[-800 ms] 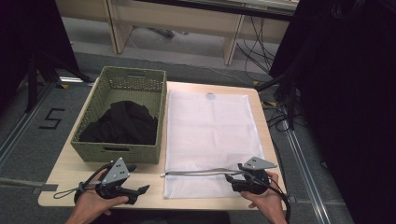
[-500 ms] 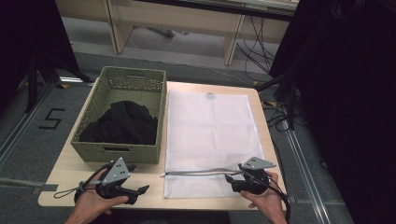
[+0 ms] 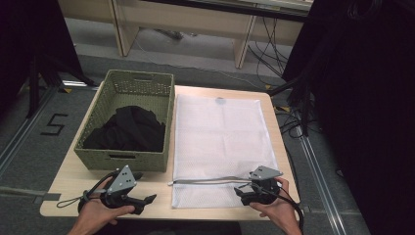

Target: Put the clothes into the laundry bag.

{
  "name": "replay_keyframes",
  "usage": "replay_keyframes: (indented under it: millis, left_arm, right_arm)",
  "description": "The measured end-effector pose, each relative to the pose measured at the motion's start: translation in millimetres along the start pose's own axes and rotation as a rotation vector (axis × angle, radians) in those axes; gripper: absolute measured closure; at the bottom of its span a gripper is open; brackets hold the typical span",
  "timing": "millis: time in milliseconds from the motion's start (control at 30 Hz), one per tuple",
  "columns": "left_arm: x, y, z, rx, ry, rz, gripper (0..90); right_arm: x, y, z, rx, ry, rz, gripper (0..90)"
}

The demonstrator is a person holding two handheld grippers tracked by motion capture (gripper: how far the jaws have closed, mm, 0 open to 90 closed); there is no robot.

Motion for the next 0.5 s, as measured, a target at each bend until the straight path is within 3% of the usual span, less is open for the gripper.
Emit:
replay_keyframes:
  millis: [33, 67, 100, 200, 267, 300, 333, 433, 500]
  left_arm:
    - [0.0, 0.0, 0.0, 0.000, 0.000, 0.000, 18.5]
    - [-1.2, 1.4, 0.0, -0.019, -0.033, 0.009, 18.5]
    - [0.2, -1.2, -1.4, 0.018, 0.001, 0.004, 18.5]
    - [-0.9, 0.5, 1.0, -0.006, 0.016, 0.000, 18.6]
    - [-0.7, -0.7, -0.2, 0.012, 0.020, 0.002, 18.7]
    - [-1.9, 0.0, -0.2, 0.000, -0.003, 0.002, 18.7]
    - [-1.2, -0.3, 0.2, 0.000, 0.009, -0.001, 18.8]
    - [-2.4, 0.9, 0.9, -0.016, -0.012, -0.001, 19.0]
    - [-1.1, -0.7, 0.1, 0.009, 0.032, 0.006, 19.1]
  right_arm:
    - [0.0, 0.0, 0.0, 0.000, 0.000, 0.000, 20.3]
    - [1.2, -1.7, -1.2, 0.000, 0.008, 0.004, 20.4]
    - [3.6, -5.0, -2.7, -0.002, 0.009, 0.011, 21.1]
    - [12.0, -17.0, -4.6, -0.021, 0.018, 0.014, 24.2]
    - [14.9, -24.3, -6.4, -0.030, 0.030, 0.016, 24.7]
    - [15.5, -27.9, -7.7, -0.034, 0.042, 0.013, 24.8]
    - [15.8, -31.8, -9.0, -0.039, 0.050, 0.010, 24.8]
    - [16.1, -44.9, -13.0, -0.044, 0.073, -0.007, 24.7]
    - [12.4, -50.3, -12.8, -0.071, 0.057, -0.033, 24.7]
Point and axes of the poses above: each handheld gripper's, and its own axes: y roughly backward along the jaws, z roughly out of its underside, x roughly to its right, the point moved 8 cm from there along -y, roughly forward along the jaws, and after that the axes turned 10 degrees about z, right-handed, at the moved point
